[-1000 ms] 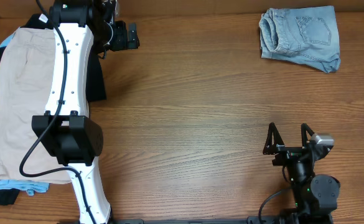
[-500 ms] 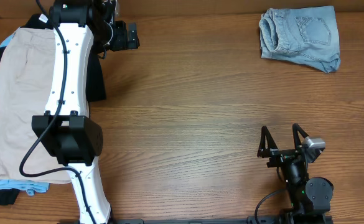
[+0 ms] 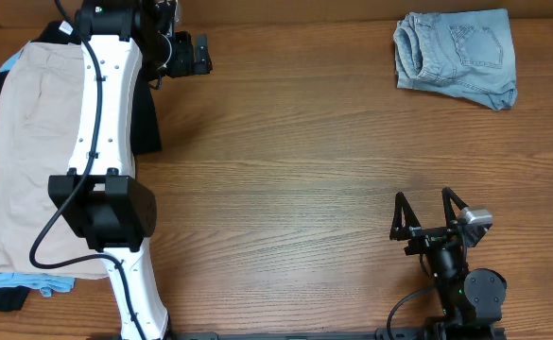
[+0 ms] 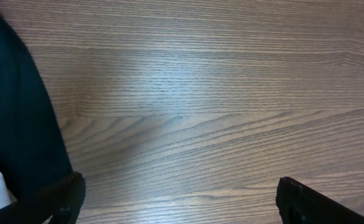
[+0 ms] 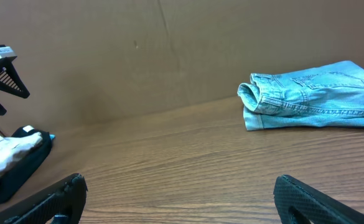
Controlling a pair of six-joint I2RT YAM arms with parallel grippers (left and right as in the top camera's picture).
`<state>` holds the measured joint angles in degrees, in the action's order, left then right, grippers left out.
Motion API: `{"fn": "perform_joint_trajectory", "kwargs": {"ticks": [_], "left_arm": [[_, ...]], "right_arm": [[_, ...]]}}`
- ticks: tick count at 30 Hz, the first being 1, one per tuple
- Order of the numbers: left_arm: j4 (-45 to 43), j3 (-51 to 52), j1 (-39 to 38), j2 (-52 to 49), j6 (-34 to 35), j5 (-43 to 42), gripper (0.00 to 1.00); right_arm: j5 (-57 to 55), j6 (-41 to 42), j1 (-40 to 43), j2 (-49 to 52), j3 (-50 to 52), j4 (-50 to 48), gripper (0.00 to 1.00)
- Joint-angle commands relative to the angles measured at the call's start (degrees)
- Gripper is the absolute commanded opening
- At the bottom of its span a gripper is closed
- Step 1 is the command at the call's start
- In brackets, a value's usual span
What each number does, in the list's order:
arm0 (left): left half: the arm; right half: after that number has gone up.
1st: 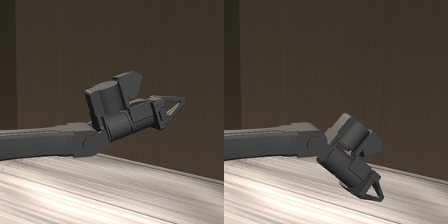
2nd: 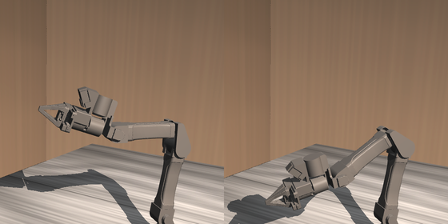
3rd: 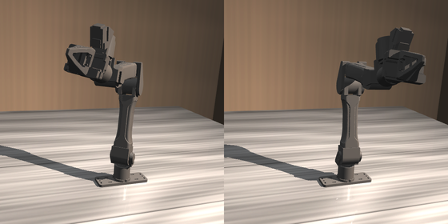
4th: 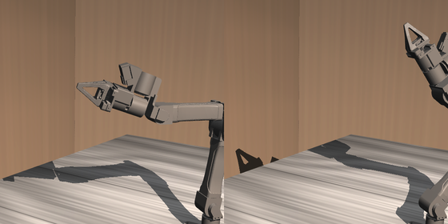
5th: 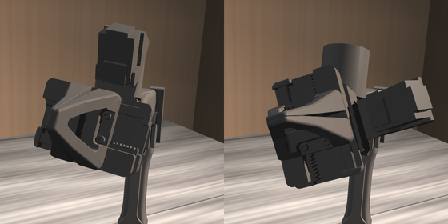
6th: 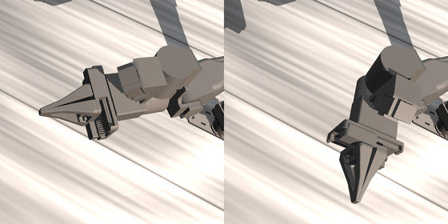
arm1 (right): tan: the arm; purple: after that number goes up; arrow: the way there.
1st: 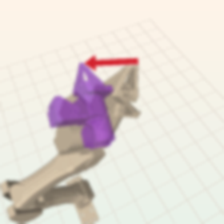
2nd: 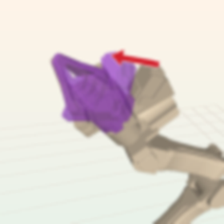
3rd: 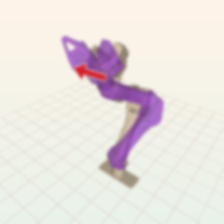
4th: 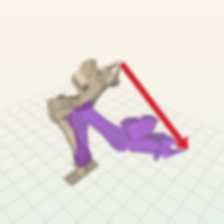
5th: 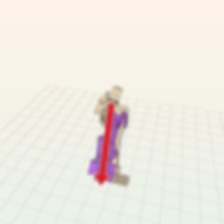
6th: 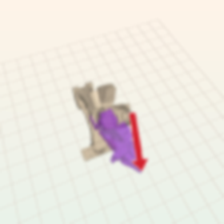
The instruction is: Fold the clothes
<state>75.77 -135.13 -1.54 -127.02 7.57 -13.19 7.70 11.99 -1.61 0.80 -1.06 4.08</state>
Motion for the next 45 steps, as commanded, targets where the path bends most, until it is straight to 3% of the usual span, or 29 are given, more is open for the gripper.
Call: {"fn": "perform_joint_trajectory", "kwargs": {"ticks": [1, 7, 12, 15, 19, 26, 31, 36, 45], "left_arm": [[0.0, -0.9, -0.7, 0.9, 0.2, 0.3, 1.0], [-0.1, 4.4, -1.6, 13.6, 0.2, 0.3, 1.0], [-1.2, 17.4, -2.3, 31.0, 0.1, 0.4, 1.0], [-5.0, 27.8, -1.4, 43.3, -3.7, 3.9, 1.0], [-21.6, 48.7, 1.1, 60.8, -8.9, 2.4, 1.0], [-63.3, 91.3, 8.3, 91.1, -8.7, -3.6, 1.0], [-78.2, 111.9, 8.4, 107.4, -8.7, -2.9, 1.0], [-80.3, 123.1, 8.3, 117.8, -8.0, -2.7, 1.0], [-80.3, 133.4, 7.4, 126.2, -7.6, -1.6, 1.0]], "right_arm": [[0.5, 0.0, -0.4, -0.6, 0.6, -0.2, 1.0], [0.5, 0.0, -0.4, -0.6, 0.6, -0.2, 1.0], [0.5, 0.0, -0.4, -0.6, 0.6, -0.2, 1.0], [0.5, 0.0, -0.4, -0.6, 0.6, -0.2, 1.0], [0.5, 0.0, -0.4, -0.6, 0.6, -0.2, 1.0], [0.5, 0.0, -0.4, -0.6, 0.6, -0.2, 1.0], [0.5, 0.0, -0.4, -0.6, 0.6, -0.2, 1.0], [0.5, 0.0, -0.4, -0.6, 0.6, -0.2, 1.0], [0.5, 0.0, -0.4, -0.6, 0.6, -0.2, 1.0]]}}
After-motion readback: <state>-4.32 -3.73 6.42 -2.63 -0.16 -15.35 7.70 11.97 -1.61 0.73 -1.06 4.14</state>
